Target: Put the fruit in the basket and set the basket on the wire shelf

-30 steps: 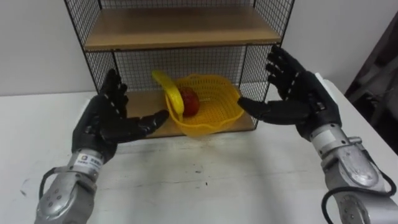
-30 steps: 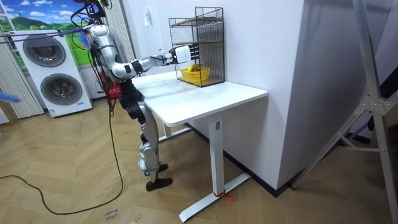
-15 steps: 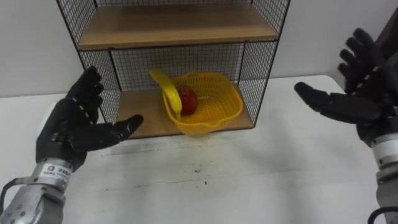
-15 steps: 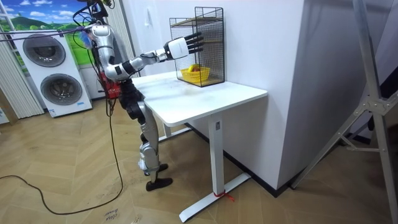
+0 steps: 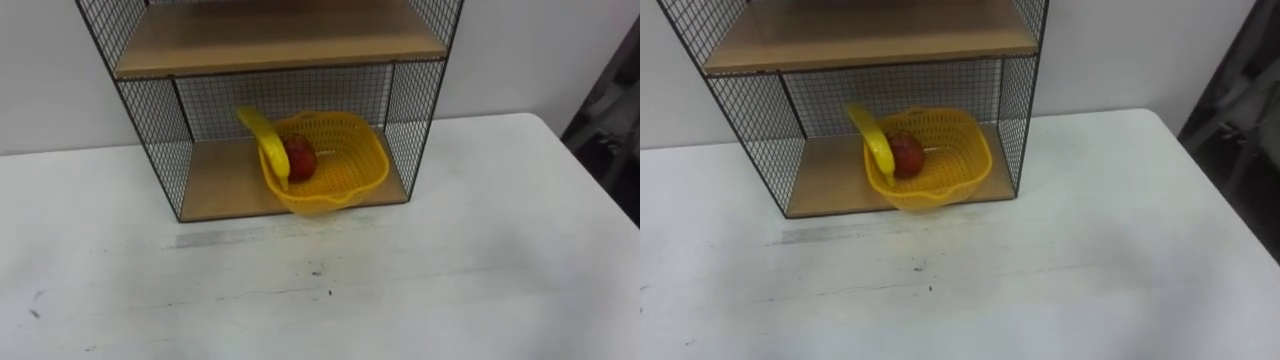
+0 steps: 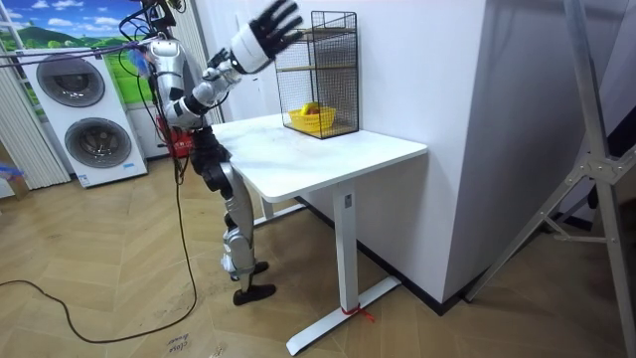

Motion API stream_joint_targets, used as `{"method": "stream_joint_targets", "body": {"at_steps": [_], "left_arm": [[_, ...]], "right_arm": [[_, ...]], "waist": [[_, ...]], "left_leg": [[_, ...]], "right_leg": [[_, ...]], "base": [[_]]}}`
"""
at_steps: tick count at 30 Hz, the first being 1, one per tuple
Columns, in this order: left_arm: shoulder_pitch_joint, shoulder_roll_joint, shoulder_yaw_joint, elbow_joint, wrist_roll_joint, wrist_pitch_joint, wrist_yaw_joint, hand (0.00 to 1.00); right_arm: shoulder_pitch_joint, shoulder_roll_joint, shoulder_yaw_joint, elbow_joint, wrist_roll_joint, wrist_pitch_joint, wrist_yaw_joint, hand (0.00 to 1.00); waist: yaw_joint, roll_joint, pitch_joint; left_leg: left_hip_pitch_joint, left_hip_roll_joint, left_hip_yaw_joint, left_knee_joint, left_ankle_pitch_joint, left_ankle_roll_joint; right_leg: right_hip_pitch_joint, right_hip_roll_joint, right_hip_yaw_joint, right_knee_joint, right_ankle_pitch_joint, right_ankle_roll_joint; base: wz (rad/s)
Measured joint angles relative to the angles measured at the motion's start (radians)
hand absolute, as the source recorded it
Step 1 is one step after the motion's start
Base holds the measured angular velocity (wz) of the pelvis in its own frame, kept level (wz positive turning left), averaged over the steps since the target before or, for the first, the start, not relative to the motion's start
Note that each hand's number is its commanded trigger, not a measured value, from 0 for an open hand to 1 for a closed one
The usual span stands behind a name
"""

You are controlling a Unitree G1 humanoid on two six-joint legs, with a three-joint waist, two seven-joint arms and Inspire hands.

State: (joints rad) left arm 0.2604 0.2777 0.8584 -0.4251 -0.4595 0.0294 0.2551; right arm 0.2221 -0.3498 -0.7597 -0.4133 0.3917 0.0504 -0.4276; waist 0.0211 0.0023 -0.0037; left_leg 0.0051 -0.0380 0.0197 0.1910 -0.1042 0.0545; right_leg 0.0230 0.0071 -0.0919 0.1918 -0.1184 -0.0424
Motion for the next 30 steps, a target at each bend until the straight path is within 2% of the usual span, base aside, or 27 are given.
{"method": "stream_joint_targets", "body": {"at_steps": [1, 3, 5, 6, 7, 9, 10, 12, 13, 15, 16, 19, 20, 21, 22, 24, 28, 29, 30], "left_arm": [[0.003, 0.007, 0.023, 0.000, -0.001, -0.008, 0.025, 0.00], [0.009, 0.024, 0.112, 0.003, -0.020, -0.051, 0.122, 0.00], [0.023, 0.028, 0.184, 0.007, -0.024, -0.070, 0.198, 0.00], [0.040, 0.028, 0.225, 0.017, -0.044, -0.086, 0.247, 0.00], [0.050, 0.028, 0.243, 0.025, -0.056, -0.094, 0.269, 0.00], [0.092, 0.034, 0.293, 0.105, -0.112, -0.132, 0.352, 0.00], [0.104, 0.038, 0.299, 0.132, -0.133, -0.141, 0.367, 0.00], [0.148, 0.048, 0.305, 0.267, -0.247, -0.144, 0.417, 0.00], [0.160, 0.050, 0.305, 0.310, -0.276, -0.145, 0.423, 0.00], [0.178, 0.053, 0.303, 0.498, -0.449, -0.146, 0.438, 0.00], [0.178, 0.054, 0.301, 0.552, -0.485, -0.148, 0.440, 0.00], [0.171, 0.054, 0.284, 0.876, -0.737, -0.154, 0.440, 0.00], [0.167, 0.054, 0.276, 0.922, -0.767, -0.155, 0.438, 0.00], [0.155, 0.055, 0.270, 1.025, -0.823, -0.157, 0.429, 0.00], [0.152, 0.055, 0.265, 1.072, -0.848, -0.158, 0.426, 0.00], [0.126, 0.056, 0.258, 1.262, -0.886, -0.161, 0.383, 0.00], [0.118, 0.054, 0.259, 1.487, -0.911, -0.162, 0.301, 0.00], [0.122, 0.044, 0.259, 1.535, -0.910, -0.165, 0.274, 0.00], [0.125, 0.033, 0.260, 1.572, -0.906, -0.170, 0.256, 0.00]], "right_arm": [[0.005, -0.003, -0.020, 0.000, 0.000, -0.010, -0.015, 0.00], [0.031, -0.004, -0.097, 0.000, 0.005, -0.046, -0.083, 0.00], [0.046, -0.007, -0.149, 0.001, 0.009, -0.052, -0.138, 0.00], [0.059, -0.009, -0.183, 0.004, 0.033, -0.062, -0.173, 0.00], [0.066, -0.010, -0.195, 0.008, 0.045, -0.072, -0.192, 0.00], [0.087, -0.017, -0.215, 0.062, 0.095, -0.113, -0.270, 0.00], [0.092, -0.023, -0.215, 0.093, 0.108, -0.119, -0.284, 0.00], [0.095, -0.049, -0.214, 0.238, 0.145, -0.112, -0.349, 0.00], [0.098, -0.050, -0.214, 0.269, 0.158, -0.111, -0.363, 0.00], [0.125, -0.055, -0.214, 0.410, 0.251, -0.109, -0.396, 0.00], [0.130, -0.055, -0.214, 0.456, 0.270, -0.108, -0.401, 0.00], [0.148, -0.056, -0.214, 0.740, 0.391, -0.110, -0.413, 0.00], [0.151, -0.057, -0.214, 0.797, 0.412, -0.112, -0.408, 0.00], [0.152, -0.057, -0.214, 0.904, 0.461, -0.113, -0.398, 0.00], [0.152, -0.057, -0.214, 0.957, 0.481, -0.114, -0.393, 0.00], [0.151, -0.054, -0.213, 1.151, 0.556, -0.114, -0.359, 0.00], [0.152, -0.034, -0.208, 1.380, 0.555, -0.117, -0.298, 0.00], [0.153, -0.029, -0.199, 1.445, 0.555, -0.122, -0.281, 0.00], [0.152, -0.019, -0.193, 1.494, 0.554, -0.127, -0.270, 0.00]], "waist": [[0.003, 0.001, -0.0001], [0.009, 0.002, -0.0029], [0.015, 0.008, -0.0030], [0.018, 0.006, -0.0079], [0.018, 0.008, -0.0076], [0.020, 0.014, -0.0102], [0.020, 0.014, -0.0102], [0.011, 0.014, -0.0097], [0.008, 0.013, -0.0108], [0.004, 0.013, -0.0109], [0.003, 0.012, -0.0113], [0.004, 0.015, -0.0127], [0.005, 0.014, -0.0128], [0.003, 0.015, -0.0130], [0.003, 0.016, -0.0134], [-0.001, 0.017, -0.0116], [-0.001, 0.017, -0.0121], [-0.001, 0.016, -0.0128], [-0.001, 0.015, -0.0133]], "left_leg": [[-0.001, 0.000, 0.000, 0.000, 0.000, 0.000], [-0.004, 0.000, -0.004, 0.005, -0.003, 0.000], [-0.008, -0.002, -0.005, 0.007, -0.007, 0.003], [-0.012, -0.002, -0.004, 0.009, -0.008, 0.003], [-0.012, -0.003, -0.004, 0.009, -0.008, 0.003], [-0.010, -0.004, -0.006, 0.009, -0.008, 0.003], [-0.010, -0.004, -0.007, 0.009, -0.007, 0.002], [-0.023, -0.003, -0.008, 0.017, -0.009, 0.000], [-0.032, -0.003, -0.008, 0.024, -0.010, -0.002], [-0.061, -0.002, -0.011, 0.035, -0.011, -0.002], [-0.065, -0.003, -0.013, 0.036, -0.011, -0.002], [-0.074, -0.004, -0.016, 0.050, -0.023, 0.002], [-0.077, -0.005, -0.020, 0.053, -0.025, 0.002], [-0.083, -0.009, -0.027, 0.054, -0.027, 0.004], [-0.083, -0.010, -0.028, 0.054, -0.027, 0.004], [-0.086, -0.012, -0.032, 0.055, -0.027, 0.005], [-0.076, -0.006, -0.023, 0.053, -0.032, -0.001], [-0.074, -0.001, -0.011, 0.053, -0.035, -0.005], [-0.072, 0.012, 0.020, 0.056, -0.037, -0.008]], "right_leg": [[-0.001, 0.000, 0.000, 0.000, 0.000, 0.000], [-0.005, -0.003, -0.009, 0.004, -0.004, 0.001], [-0.014, -0.006, -0.008, 0.019, -0.012, 0.001], [-0.021, -0.006, -0.008, 0.027, -0.016, 0.003], [-0.021, -0.007, -0.007, 0.030, -0.018, 0.002], [-0.018, -0.007, -0.007, 0.034, -0.020, 0.001], [-0.019, -0.007, -0.008, 0.034, -0.020, 0.001], [-0.028, -0.008, -0.009, 0.036, -0.022, 0.001], [-0.035, -0.009, -0.013, 0.040, -0.023, 0.001], [-0.059, -0.012, -0.023, 0.052, -0.027, 0.001], [-0.061, -0.013, -0.026, 0.051, -0.028, 0.001], [-0.059, -0.019, -0.042, 0.052, -0.034, 0.004], [-0.059, -0.020, -0.045, 0.051, -0.035, 0.005], [-0.059, -0.020, -0.046, 0.049, -0.036, 0.007], [-0.058, -0.021, -0.046, 0.048, -0.037, 0.008], [-0.057, -0.023, -0.050, 0.048, -0.039, 0.010], [-0.052, -0.022, -0.047, 0.052, -0.043, 0.006], [-0.051, -0.022, -0.047, 0.052, -0.043, 0.006], [-0.051, -0.021, -0.047, 0.054, -0.044, 0.005]], "base": [[0.00], [0.04], [0.00], [0.00], [0.00], [0.00], [0.04], [0.10], [0.14], [0.15], [0.11], [0.09], [0.17], [0.14], [0.17], [0.13], [-0.03], [-0.07], [-0.07]]}}
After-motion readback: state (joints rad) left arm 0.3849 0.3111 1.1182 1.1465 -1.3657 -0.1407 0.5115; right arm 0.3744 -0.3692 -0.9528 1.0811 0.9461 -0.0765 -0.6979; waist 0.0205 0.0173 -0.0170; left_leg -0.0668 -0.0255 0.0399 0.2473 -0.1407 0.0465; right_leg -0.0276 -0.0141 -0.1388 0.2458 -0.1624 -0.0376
